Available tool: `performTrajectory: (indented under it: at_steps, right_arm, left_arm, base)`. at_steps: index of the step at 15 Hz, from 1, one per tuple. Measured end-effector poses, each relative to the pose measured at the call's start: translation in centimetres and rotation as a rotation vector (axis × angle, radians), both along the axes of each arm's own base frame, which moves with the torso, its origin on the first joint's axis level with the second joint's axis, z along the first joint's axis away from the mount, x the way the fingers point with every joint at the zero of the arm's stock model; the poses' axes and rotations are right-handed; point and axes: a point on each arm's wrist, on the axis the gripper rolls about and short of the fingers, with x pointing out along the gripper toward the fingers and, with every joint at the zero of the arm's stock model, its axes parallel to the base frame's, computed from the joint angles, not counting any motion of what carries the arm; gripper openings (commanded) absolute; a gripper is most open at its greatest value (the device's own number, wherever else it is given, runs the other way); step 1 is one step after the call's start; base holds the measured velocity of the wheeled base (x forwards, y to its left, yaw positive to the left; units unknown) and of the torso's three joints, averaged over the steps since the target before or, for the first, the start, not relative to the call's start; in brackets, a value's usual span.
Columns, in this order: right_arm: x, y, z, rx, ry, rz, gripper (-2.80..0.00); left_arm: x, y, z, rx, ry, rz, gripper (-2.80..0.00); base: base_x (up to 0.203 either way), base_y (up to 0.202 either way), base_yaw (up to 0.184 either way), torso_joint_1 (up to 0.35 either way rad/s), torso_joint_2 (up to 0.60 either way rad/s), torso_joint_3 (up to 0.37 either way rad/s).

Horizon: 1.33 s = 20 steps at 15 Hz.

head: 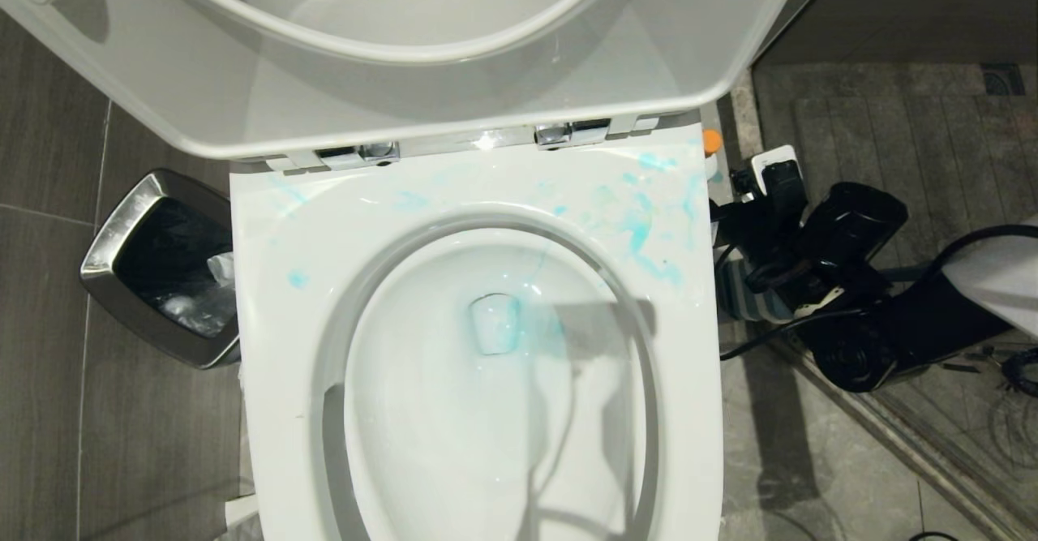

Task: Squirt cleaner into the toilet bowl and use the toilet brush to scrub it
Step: Place the cleaning agent on the floor, then scrub the toilet bowl

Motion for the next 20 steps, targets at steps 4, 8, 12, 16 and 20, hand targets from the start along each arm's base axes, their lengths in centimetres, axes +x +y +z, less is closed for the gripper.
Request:
performTrajectory:
  at_steps: [4, 8, 12, 16, 20]
  right_arm:
    - [-2.6, -0.1, 3.3, 0.014, -0.047, 0.005, -2.80]
    - [-5.4, -0.4, 6.0, 0.028, -0.094, 0.017, -2.80]
    - [-8.9, 0.4, 7.7, 0.051, -0.098, 0.012, -2.80]
    - [-11.7, 1.6, 10.4, 0.042, -0.005, 0.019, -2.80]
    - [-13.2, 1.2, 12.1, -0.043, 0.137, 0.022, -2.80]
  left_arm:
    - [0.0, 0.0, 0.0, 0.000, 0.000, 0.000, -2.80]
    - [0.0, 0.0, 0.0, 0.000, 0.000, 0.000, -2.80]
    - [0.0, 0.0, 0.0, 0.000, 0.000, 0.000, -2.80]
    - [0.0, 0.0, 0.0, 0.000, 0.000, 0.000, -2.80]
    - [0.0, 0.0, 0.0, 0.001, 0.000, 0.000, -2.80]
  base:
    - [0.000, 0.000, 0.000, 0.000, 0.00, 0.000]
    - [0.000, 0.000, 0.000, 0.000, 0.00, 0.000]
    - [0.000, 0.000, 0.000, 0.000, 0.00, 0.000]
    - [0.000, 0.000, 0.000, 0.000, 0.00, 0.000]
    - [0.000, 0.000, 0.000, 0.000, 0.00, 0.000]
